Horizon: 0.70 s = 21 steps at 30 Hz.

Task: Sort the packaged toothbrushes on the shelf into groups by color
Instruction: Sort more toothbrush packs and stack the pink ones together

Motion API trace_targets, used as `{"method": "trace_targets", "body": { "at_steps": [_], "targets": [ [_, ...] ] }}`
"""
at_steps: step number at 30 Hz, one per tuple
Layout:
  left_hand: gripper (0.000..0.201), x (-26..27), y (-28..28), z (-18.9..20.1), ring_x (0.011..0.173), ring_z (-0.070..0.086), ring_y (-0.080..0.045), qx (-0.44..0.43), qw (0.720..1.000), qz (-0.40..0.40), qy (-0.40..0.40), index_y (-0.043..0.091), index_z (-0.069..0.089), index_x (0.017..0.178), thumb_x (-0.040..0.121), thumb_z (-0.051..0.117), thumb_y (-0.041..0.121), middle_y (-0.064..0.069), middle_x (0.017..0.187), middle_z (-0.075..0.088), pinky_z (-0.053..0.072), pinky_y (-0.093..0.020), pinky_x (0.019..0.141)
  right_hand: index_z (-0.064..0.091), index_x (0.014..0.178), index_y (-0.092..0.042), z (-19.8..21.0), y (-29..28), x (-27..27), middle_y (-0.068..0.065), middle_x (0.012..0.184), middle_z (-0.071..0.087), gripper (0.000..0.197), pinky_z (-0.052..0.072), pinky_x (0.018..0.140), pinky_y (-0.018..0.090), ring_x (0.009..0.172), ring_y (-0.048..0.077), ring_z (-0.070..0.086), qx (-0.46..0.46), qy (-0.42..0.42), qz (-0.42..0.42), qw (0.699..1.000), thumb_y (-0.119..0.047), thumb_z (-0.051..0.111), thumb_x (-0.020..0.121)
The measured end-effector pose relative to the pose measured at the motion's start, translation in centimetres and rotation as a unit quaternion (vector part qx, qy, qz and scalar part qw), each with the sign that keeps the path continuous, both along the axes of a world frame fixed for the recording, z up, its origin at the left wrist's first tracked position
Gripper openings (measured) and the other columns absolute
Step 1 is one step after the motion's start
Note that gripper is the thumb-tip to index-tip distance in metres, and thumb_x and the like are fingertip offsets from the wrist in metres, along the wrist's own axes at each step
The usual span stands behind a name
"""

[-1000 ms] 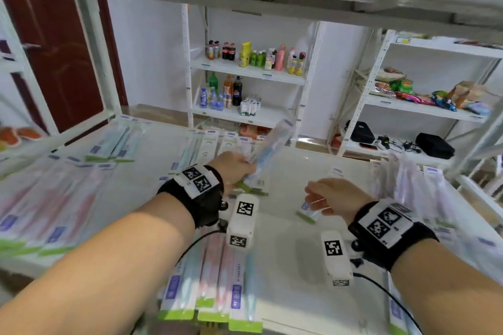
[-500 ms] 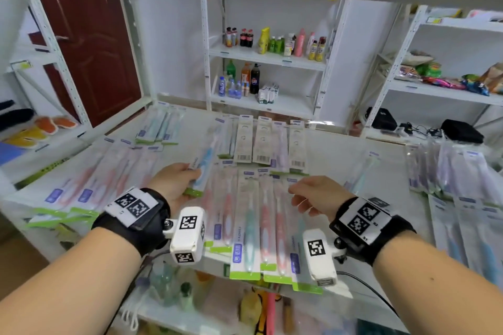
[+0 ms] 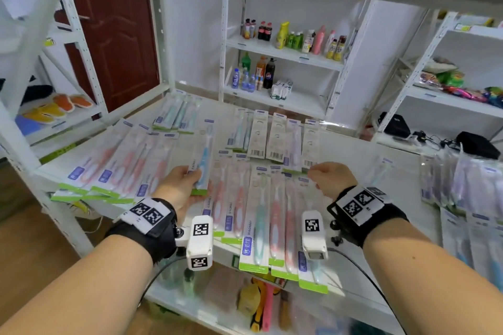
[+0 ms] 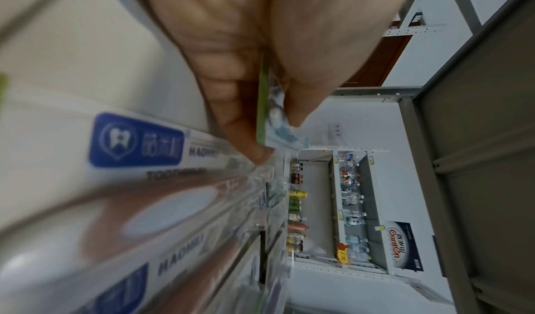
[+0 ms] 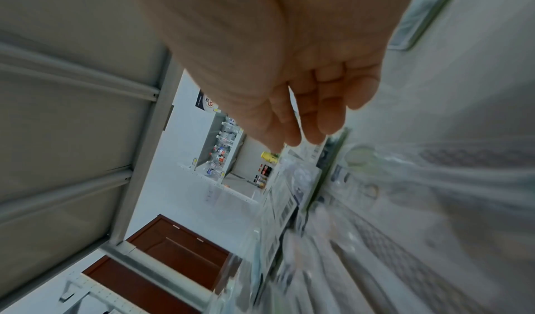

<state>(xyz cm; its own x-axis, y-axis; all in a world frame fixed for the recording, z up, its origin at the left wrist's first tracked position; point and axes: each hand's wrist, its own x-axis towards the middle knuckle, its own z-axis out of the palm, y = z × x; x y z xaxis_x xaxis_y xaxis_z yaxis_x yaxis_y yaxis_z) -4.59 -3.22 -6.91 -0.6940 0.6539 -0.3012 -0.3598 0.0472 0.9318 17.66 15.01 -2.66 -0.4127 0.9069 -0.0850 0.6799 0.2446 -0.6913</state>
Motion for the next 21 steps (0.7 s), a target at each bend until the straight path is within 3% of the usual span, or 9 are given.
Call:
{"method": "trace_targets", "body": {
  "at_steps": [2, 4, 6, 8, 10, 12, 14, 16, 21],
  "targets": [
    [0.011, -0.5, 0.4, 0.1, 0.07, 0.062, -0.026, -0.008, 1.0, 0.005, -0.004, 0.002, 0.052, 0.103, 0.097, 0.045, 0.009, -0.016, 0.088, 0.059, 0.057, -0.038, 0.062, 0.063, 0.112, 0.008, 0.3, 1.4, -0.7, 0.023, 0.114, 0.063, 0.035, 0.044, 0.094, 0.039, 0.103, 0.032, 0.058, 0.02, -0.055, 0.0, 0.998, -0.019, 0.054, 0.091],
    [0.011, -0.8, 0.6, 0.0, 0.069, 0.062, -0.027, -0.009, 1.0, 0.004, -0.006, 0.002, 0.052, 0.103, 0.097, 0.047, 0.01, -0.017, 0.087, 0.059, 0.057, -0.039, 0.061, 0.056, 0.126, 0.001, 0.3, 3.1, -1.4, 0.017, 0.135, 0.053, 0.042, 0.037, 0.105, 0.035, 0.122, 0.03, 0.05, 0.022, -0.095, -0.011, 0.995, -0.022, 0.055, 0.092],
    [0.014, -1.0, 0.8, -0.2, 0.072, 0.063, -0.028, -0.011, 1.0, 0.003, -0.002, 0.003, 0.051, 0.106, 0.096, 0.049, 0.012, -0.017, 0.09, 0.059, 0.057, -0.038, 0.06, 0.051, 0.133, -0.004, 0.0, 4.8, -2.0, 0.011, 0.142, 0.047, 0.048, 0.032, 0.11, 0.031, 0.129, 0.027, 0.044, 0.0, -0.091, -0.026, 0.996, -0.022, 0.059, 0.089],
    [0.011, -1.1, 0.9, -0.5, 0.071, 0.063, -0.028, -0.007, 1.0, 0.007, -0.002, 0.006, 0.05, 0.105, 0.096, 0.05, 0.012, -0.016, 0.09, 0.058, 0.057, -0.034, 0.054, 0.051, 0.133, -0.005, -0.4, 6.3, -2.6, 0.01, 0.142, 0.047, 0.05, 0.031, 0.107, 0.027, 0.13, 0.024, 0.044, -0.011, -0.101, -0.018, 0.995, -0.022, 0.062, 0.087],
    [0.005, -1.1, 1.0, -0.8, 0.07, 0.064, -0.028, -0.008, 1.0, 0.006, 0.004, 0.011, 0.051, 0.101, 0.096, 0.049, 0.012, -0.015, 0.088, 0.059, 0.056, -0.031, 0.05, 0.057, 0.126, -0.002, -0.8, 7.4, -3.2, 0.01, 0.136, 0.053, 0.047, 0.036, 0.098, 0.024, 0.124, 0.024, 0.05, -0.014, -0.124, -0.013, 0.992, -0.023, 0.064, 0.085],
    [0.006, -1.1, 1.0, -0.8, 0.071, 0.065, -0.029, -0.011, 1.0, 0.0, 0.009, 0.017, 0.05, 0.094, 0.096, 0.049, 0.011, -0.015, 0.089, 0.059, 0.055, -0.03, 0.049, 0.065, 0.11, -0.003, -1.1, 8.4, -3.7, 0.01, 0.121, 0.063, 0.038, 0.043, 0.087, 0.025, 0.109, 0.025, 0.059, 0.003, -0.152, -0.013, 0.988, -0.029, 0.067, 0.082],
    [0.009, -1.1, 1.1, -0.8, 0.071, 0.064, -0.029, -0.008, 1.0, -0.007, 0.004, 0.017, 0.05, 0.091, 0.096, 0.047, 0.01, -0.015, 0.089, 0.057, 0.055, -0.029, 0.049, 0.067, 0.084, -0.009, -1.1, 9.1, -3.9, 0.006, 0.093, 0.068, 0.033, 0.048, 0.069, 0.025, 0.08, 0.023, 0.063, 0.016, -0.18, -0.014, 0.983, -0.04, 0.07, 0.076],
    [0.009, -1.0, 1.1, -0.7, 0.07, 0.063, -0.029, -0.006, 1.0, -0.013, -0.003, 0.015, 0.05, 0.092, 0.096, 0.046, 0.009, -0.014, 0.089, 0.056, 0.055, -0.029, 0.048, 0.059, 0.068, -0.012, -1.0, 9.3, -4.2, 0.002, 0.069, 0.061, 0.041, 0.039, 0.05, 0.022, 0.061, 0.018, 0.057, 0.028, -0.208, -0.019, 0.978, -0.051, 0.075, 0.067],
    [0.009, -0.9, 1.0, -0.4, 0.07, 0.062, -0.03, 0.001, 1.0, -0.016, -0.014, 0.014, 0.05, 0.093, 0.096, 0.046, 0.007, -0.014, 0.089, 0.055, 0.057, -0.031, 0.05, 0.056, 0.068, -0.015, -1.3, 9.9, -4.8, 0.001, 0.062, 0.06, 0.059, 0.037, 0.044, 0.023, 0.055, 0.019, 0.058, 0.052, -0.275, 0.007, 0.96, -0.063, 0.078, 0.043]
  ]
}}
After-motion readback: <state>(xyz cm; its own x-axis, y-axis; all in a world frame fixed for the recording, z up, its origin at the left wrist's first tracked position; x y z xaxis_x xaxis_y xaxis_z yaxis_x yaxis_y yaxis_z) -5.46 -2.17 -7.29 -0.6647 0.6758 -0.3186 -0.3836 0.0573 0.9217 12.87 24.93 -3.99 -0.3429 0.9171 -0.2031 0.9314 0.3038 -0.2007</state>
